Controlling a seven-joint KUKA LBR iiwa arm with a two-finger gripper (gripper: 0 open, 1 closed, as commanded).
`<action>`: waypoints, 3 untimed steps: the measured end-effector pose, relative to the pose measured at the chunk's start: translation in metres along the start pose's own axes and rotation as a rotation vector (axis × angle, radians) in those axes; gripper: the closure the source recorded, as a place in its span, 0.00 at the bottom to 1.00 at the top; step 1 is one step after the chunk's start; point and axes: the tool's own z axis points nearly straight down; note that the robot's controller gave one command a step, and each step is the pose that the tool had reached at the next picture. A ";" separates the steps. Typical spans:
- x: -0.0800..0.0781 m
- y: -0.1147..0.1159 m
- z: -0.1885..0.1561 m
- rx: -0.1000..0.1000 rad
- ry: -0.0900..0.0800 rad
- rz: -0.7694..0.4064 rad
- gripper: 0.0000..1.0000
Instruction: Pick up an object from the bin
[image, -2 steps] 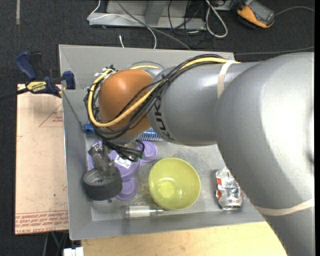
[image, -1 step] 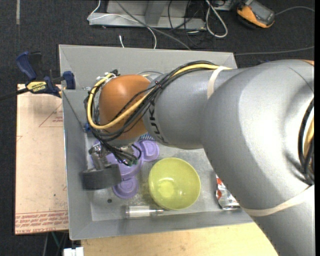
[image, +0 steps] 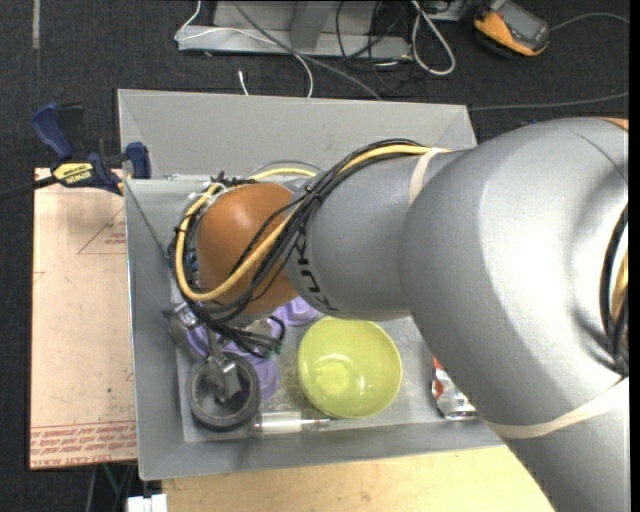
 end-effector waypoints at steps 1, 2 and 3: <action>0.000 -0.001 0.001 0.000 0.001 0.002 0.00; 0.044 -0.037 -0.051 -0.001 -0.001 -0.098 1.00; 0.044 -0.038 -0.051 -0.001 -0.001 -0.098 1.00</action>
Offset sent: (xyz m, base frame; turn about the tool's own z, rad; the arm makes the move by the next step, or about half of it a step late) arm -0.0181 -0.0579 0.0488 -0.1016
